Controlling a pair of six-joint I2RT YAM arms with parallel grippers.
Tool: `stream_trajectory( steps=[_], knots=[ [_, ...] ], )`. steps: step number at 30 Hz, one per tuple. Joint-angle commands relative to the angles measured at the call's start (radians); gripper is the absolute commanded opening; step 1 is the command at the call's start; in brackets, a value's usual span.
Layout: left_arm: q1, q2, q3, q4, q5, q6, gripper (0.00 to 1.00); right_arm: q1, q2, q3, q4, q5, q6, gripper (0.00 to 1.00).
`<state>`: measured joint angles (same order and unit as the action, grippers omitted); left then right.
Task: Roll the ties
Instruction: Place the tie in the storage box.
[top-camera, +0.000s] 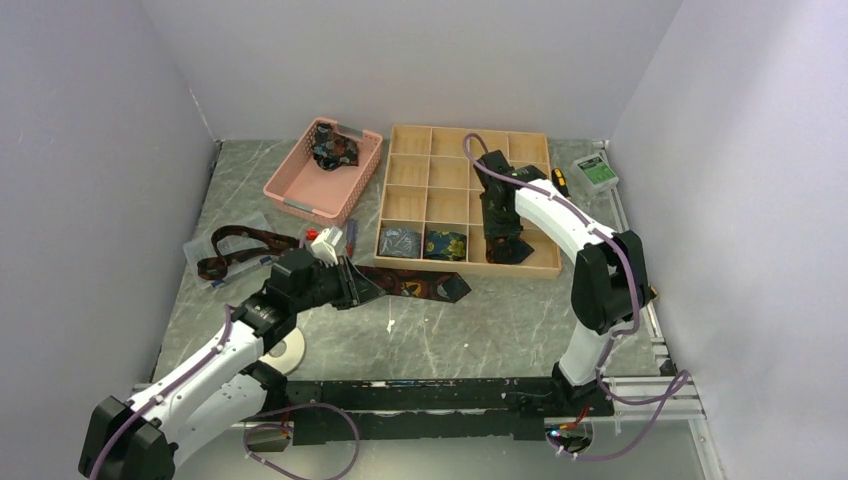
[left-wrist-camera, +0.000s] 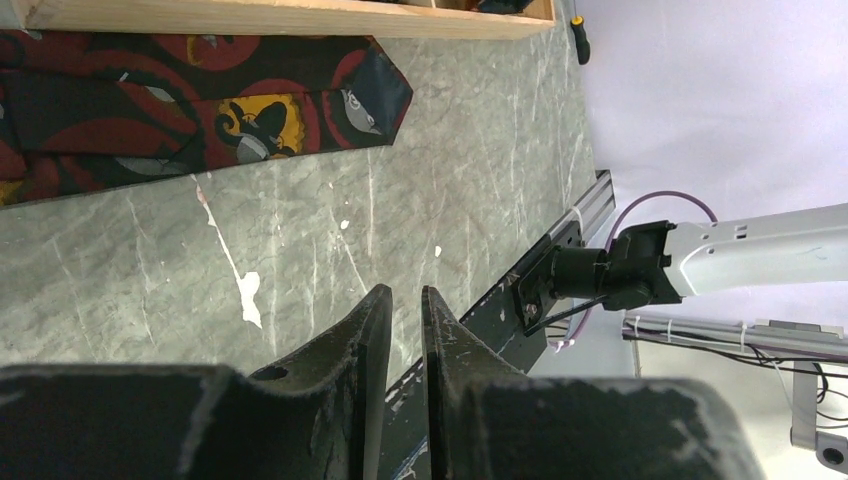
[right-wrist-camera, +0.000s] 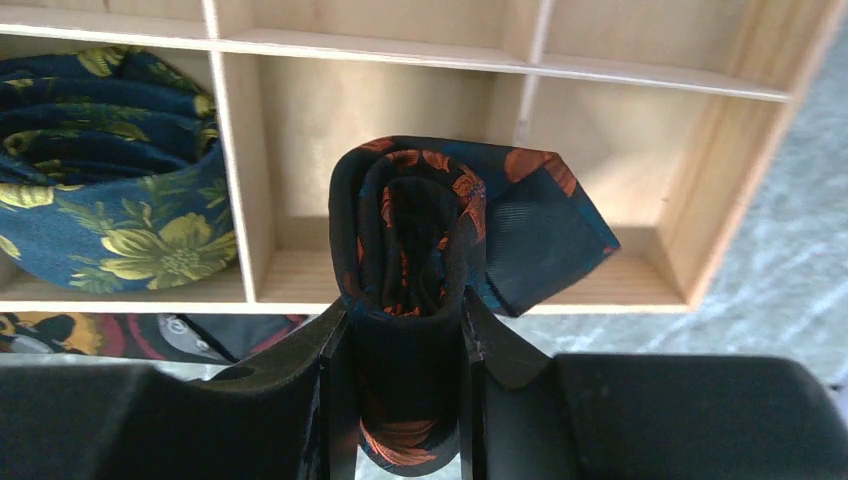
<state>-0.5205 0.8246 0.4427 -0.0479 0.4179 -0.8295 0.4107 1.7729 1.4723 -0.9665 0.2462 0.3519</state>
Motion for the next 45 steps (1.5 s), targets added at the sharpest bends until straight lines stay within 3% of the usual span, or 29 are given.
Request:
stream_trajectory(
  steps=[1,11,21,26,27,31,35,38,45],
  knots=[
    [-0.004,-0.014,-0.006,-0.011,-0.004,-0.002,0.23,0.010,-0.005,-0.081,0.191,-0.112,0.040,0.00],
    [-0.004,-0.055,-0.039,-0.011,-0.009,-0.022,0.23,-0.039,-0.069,-0.357,0.550,-0.253,0.117,0.00],
    [-0.005,0.004,-0.099,0.124,0.021,-0.085,0.23,-0.116,-0.104,-0.623,0.915,-0.469,0.195,0.00],
    [-0.009,0.004,-0.102,0.120,0.010,-0.088,0.23,-0.126,-0.086,-0.653,1.001,-0.500,0.204,0.00],
    [-0.009,0.003,-0.096,0.108,0.006,-0.085,0.23,-0.127,-0.089,-0.654,0.990,-0.484,0.204,0.04],
    [-0.009,-0.004,-0.079,0.071,-0.011,-0.067,0.24,-0.130,-0.161,-0.657,0.895,-0.373,0.201,0.42],
    [-0.009,-0.009,-0.055,0.030,-0.024,-0.042,0.24,-0.130,-0.249,-0.639,0.785,-0.261,0.181,0.60],
    [-0.009,-0.008,-0.039,0.006,-0.024,-0.030,0.24,-0.130,-0.294,-0.618,0.712,-0.192,0.167,0.67],
    [-0.010,-0.017,-0.029,-0.015,-0.022,-0.021,0.24,-0.102,-0.446,-0.597,0.589,-0.070,0.149,0.69]
  ],
)
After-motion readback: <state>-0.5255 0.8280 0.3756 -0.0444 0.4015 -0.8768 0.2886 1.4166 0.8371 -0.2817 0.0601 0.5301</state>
